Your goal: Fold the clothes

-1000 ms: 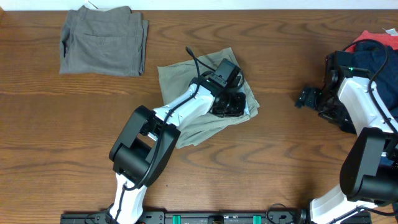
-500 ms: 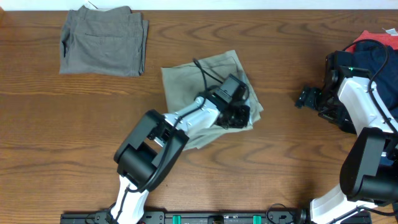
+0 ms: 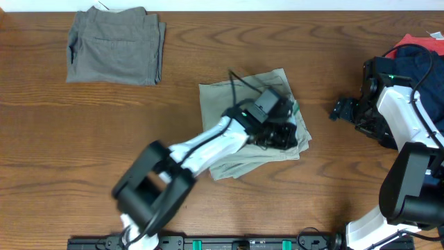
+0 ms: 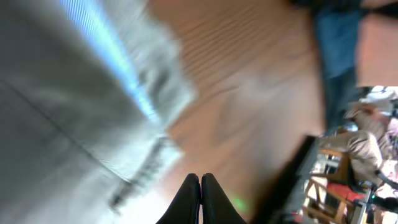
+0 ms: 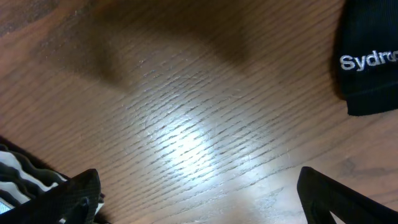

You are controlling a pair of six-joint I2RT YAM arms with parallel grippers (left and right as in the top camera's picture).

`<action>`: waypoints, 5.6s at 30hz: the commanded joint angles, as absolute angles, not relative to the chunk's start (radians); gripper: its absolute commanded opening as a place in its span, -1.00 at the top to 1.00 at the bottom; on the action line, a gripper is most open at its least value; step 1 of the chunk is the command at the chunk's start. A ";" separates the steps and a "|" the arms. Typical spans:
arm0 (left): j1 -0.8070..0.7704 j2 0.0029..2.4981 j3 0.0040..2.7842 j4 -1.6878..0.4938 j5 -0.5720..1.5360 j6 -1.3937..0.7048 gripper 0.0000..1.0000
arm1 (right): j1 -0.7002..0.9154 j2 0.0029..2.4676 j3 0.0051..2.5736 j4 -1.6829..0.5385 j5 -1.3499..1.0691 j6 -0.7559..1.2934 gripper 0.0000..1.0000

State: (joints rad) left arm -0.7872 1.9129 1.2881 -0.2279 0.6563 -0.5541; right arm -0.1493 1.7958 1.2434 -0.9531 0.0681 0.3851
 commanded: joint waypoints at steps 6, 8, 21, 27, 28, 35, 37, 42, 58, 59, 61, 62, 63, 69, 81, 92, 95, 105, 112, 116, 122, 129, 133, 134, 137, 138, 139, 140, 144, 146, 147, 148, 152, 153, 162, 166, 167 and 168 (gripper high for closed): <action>-0.688 1.795 1.291 -0.205 0.496 -0.559 0.87 | -0.152 1.776 1.254 -0.954 0.078 0.385 -0.98; -0.677 1.804 1.291 -0.194 0.402 -0.559 0.87 | -0.152 1.776 1.254 -0.954 0.078 0.385 -0.98; -0.671 2.009 1.291 0.164 0.286 -0.571 0.87 | -0.152 1.776 1.254 -0.954 0.078 0.385 -0.98; -0.635 2.106 1.291 0.268 0.286 -0.572 0.89 | -0.152 1.776 1.254 -0.954 0.078 0.385 -0.98; -0.630 2.116 1.291 0.292 0.287 -0.575 0.87 | -0.152 1.776 1.254 -0.954 0.078 0.385 -0.98; -0.625 2.174 1.291 0.374 0.286 -0.583 0.87 | -0.152 1.776 1.254 -0.954 0.078 0.385 -0.99; -0.626 2.186 1.291 0.397 0.286 -0.588 0.86 | -0.152 1.776 1.254 -0.954 0.078 0.385 -0.98; -0.626 2.220 1.292 0.487 0.259 -0.590 0.87 | -0.152 1.776 1.254 -0.954 0.078 0.385 -0.98; -0.627 2.319 1.321 0.516 0.253 -0.626 0.87 | -0.152 1.776 1.254 -0.954 0.078 0.385 -0.98; -0.627 2.316 1.331 0.516 0.255 -0.626 0.86 | -0.152 1.776 1.254 -0.954 0.078 0.385 -0.98; -0.627 2.301 1.351 0.515 0.278 -0.622 0.86 | -0.152 1.776 1.254 -0.954 0.078 0.385 -0.98; -0.627 2.292 1.361 0.515 0.290 -0.622 0.85 | -0.152 1.776 1.254 -0.954 0.078 0.385 -0.98; -0.627 2.280 1.369 0.515 0.307 -0.623 0.85 | -0.152 1.776 1.254 -0.954 0.078 0.385 -0.99; -0.630 2.171 1.378 0.442 0.336 -0.623 0.84 | -0.152 1.776 1.254 -0.954 0.078 0.385 -0.98; -0.701 2.144 1.376 0.016 0.350 -0.623 0.74 | -0.152 1.776 1.254 -0.954 0.078 0.385 -0.98; -0.814 2.170 1.367 -0.045 0.282 -0.623 0.77 | -0.152 1.776 1.254 -0.954 0.078 0.385 -0.99; -0.823 2.170 1.356 -0.045 0.239 -0.623 0.77 | -0.152 1.776 1.254 -0.954 0.078 0.385 -0.99; -0.815 2.114 1.371 -0.044 0.389 -0.551 0.69 | -0.152 1.776 1.254 -0.954 0.078 0.385 -0.98; -0.813 1.899 1.379 -0.107 0.463 -0.408 -0.36 | -0.152 1.776 1.254 -0.954 0.078 0.385 -0.99; -0.793 1.750 1.379 -0.226 0.459 -0.331 -0.96 | -0.152 1.776 1.254 -0.954 0.078 0.385 -0.98; -0.699 1.585 1.379 -0.424 0.306 -0.303 -0.96 | -0.152 1.776 1.254 -0.954 0.078 0.385 -0.99; -0.543 1.517 1.377 -0.752 0.163 -0.207 -0.96 | -0.152 1.776 1.254 -0.954 0.078 0.385 -0.98; -0.456 1.526 1.330 -0.795 0.175 -0.187 -0.96 | -0.152 1.776 1.254 -0.954 0.078 0.385 -0.98; -0.440 1.530 1.320 -0.796 0.175 -0.187 -0.96 | -0.152 1.776 1.254 -0.954 0.078 0.385 -0.98; -0.393 1.546 1.284 -0.792 0.175 -0.187 -0.96 | -0.152 1.776 1.254 -0.954 0.078 0.385 -0.99; -0.380 1.553 1.271 -0.787 0.175 -0.187 -0.96 | -0.152 1.776 1.254 -0.954 0.078 0.385 -0.99; -0.364 1.561 1.256 -0.782 0.175 -0.188 -0.96 | -0.152 1.776 1.254 -0.954 0.078 0.385 -0.97; -0.348 1.571 1.242 -0.776 0.181 -0.188 -0.96 | -0.152 1.776 1.254 -0.954 0.078 0.385 -0.99; -0.281 1.612 1.192 -0.727 0.312 -0.185 -0.96 | -0.152 1.776 1.254 -0.954 0.078 0.385 -0.99; -0.252 1.631 1.170 -0.701 0.398 -0.151 -0.96 | -0.152 1.776 1.254 -0.954 0.078 0.385 -0.99; -0.240 1.642 1.161 -0.689 0.437 -0.129 -0.96 | -0.152 1.776 1.254 -0.954 0.078 0.385 -0.99; -0.231 1.650 1.155 -0.681 0.468 -0.110 -0.96 | -0.152 1.776 1.254 -0.954 0.078 0.385 -0.99; -0.191 1.682 1.118 -0.637 0.554 -0.079 -0.96 | -0.152 1.776 1.254 -0.954 0.078 0.385 -0.98; -0.181 1.690 1.111 -0.634 0.562 -0.078 -0.96 | -0.152 1.776 1.254 -0.954 0.078 0.385 -0.98; -0.067 1.762 1.081 -0.611 0.770 -0.003 -0.96 | -0.152 1.776 1.254 -0.954 0.078 0.385 -0.99; -0.062 1.791 1.074 -0.607 0.786 0.001 -0.96 | -0.152 1.776 1.254 -0.954 0.078 0.385 -0.99; -0.062 1.796 1.070 -0.604 0.786 0.001 -0.96 | -0.152 1.776 1.254 -0.954 0.078 0.385 -0.99; -0.062 1.799 1.063 -0.597 0.786 0.001 -0.96 | -0.152 1.776 1.254 -0.954 0.078 0.385 -0.99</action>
